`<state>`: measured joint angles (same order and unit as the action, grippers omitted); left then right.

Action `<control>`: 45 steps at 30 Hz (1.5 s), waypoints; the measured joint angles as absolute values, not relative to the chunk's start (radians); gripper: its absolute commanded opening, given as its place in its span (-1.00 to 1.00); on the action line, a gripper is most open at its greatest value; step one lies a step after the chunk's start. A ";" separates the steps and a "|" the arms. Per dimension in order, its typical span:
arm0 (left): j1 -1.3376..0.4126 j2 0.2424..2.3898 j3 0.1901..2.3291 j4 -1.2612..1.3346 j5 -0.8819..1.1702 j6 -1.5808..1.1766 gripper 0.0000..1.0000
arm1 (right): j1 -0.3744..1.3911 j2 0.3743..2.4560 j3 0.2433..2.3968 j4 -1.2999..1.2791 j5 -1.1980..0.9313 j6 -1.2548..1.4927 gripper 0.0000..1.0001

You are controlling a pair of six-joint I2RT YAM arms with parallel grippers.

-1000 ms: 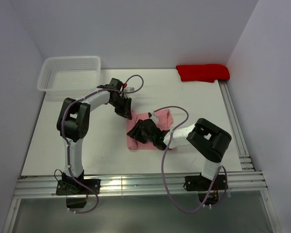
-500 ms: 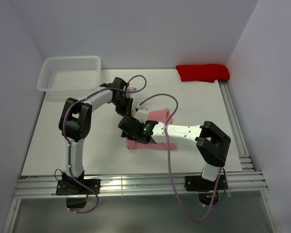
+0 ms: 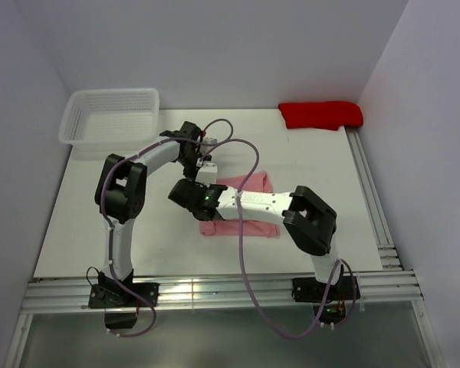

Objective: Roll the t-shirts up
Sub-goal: Roll the tshirt

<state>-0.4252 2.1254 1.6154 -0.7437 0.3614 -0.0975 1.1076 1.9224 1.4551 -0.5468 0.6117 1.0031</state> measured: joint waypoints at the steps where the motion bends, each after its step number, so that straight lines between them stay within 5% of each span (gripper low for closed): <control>1: -0.425 2.125 1.615 -0.744 0.360 -0.097 -0.44 | 1.106 1.942 1.463 -0.546 0.613 0.997 -0.27; 9: -0.427 2.125 1.619 -0.749 0.353 -0.095 -0.28 | 1.087 2.047 1.505 -0.578 0.619 0.979 -0.03; 15: -0.428 2.127 1.622 -0.751 0.341 -0.087 0.25 | 1.086 2.050 1.503 -0.588 0.618 0.980 0.03; 19: -0.428 2.127 1.622 -0.750 0.339 -0.086 0.39 | 1.086 2.050 1.496 -0.594 0.616 0.984 0.11; 27: -0.427 2.127 1.673 -0.772 0.346 -0.088 0.48 | 1.087 2.057 1.491 -0.623 0.616 0.999 0.15; 36: -0.403 2.126 1.707 -0.778 0.412 -0.090 0.54 | 1.085 2.027 1.377 -0.529 0.616 1.001 -0.32; 45: -0.334 2.072 1.653 -0.756 0.564 -0.085 0.55 | 0.981 1.806 0.970 -0.014 0.378 1.021 -0.24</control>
<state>-0.3340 2.0720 1.6527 -0.7563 0.5640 -0.0849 0.9806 1.8061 0.9699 -0.0135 0.3782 1.0214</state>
